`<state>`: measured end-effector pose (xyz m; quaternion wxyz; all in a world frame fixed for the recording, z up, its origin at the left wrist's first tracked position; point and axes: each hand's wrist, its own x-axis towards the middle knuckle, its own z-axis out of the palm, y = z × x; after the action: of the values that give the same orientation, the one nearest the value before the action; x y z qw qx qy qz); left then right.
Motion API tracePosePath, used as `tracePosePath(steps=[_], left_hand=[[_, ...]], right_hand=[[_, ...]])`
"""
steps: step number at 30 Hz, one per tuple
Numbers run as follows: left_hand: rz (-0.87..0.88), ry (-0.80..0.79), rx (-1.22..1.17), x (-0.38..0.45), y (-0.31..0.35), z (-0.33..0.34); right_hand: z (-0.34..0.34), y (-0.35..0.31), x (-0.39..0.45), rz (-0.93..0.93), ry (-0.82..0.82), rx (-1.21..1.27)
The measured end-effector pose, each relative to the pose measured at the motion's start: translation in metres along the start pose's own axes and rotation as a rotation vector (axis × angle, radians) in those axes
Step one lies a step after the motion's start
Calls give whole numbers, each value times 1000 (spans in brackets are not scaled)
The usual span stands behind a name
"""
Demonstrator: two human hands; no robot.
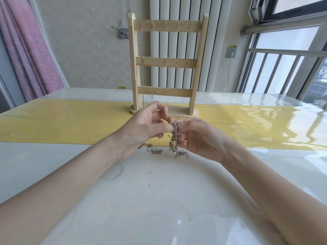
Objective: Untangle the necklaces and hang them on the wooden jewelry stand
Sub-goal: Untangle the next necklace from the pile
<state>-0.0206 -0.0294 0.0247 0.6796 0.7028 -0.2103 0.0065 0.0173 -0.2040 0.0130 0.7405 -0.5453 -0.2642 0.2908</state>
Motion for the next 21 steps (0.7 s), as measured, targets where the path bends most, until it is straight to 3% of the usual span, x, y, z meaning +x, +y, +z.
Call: tracePosePath(steps=[10,21], left_hand=[[-2,73,333,-1,-1,-3],[-104,8,180,-3,4,-1]], right_hand=[[-1,1,2,-185,174,-443],[-3,-1,-1,-3,57,-281]])
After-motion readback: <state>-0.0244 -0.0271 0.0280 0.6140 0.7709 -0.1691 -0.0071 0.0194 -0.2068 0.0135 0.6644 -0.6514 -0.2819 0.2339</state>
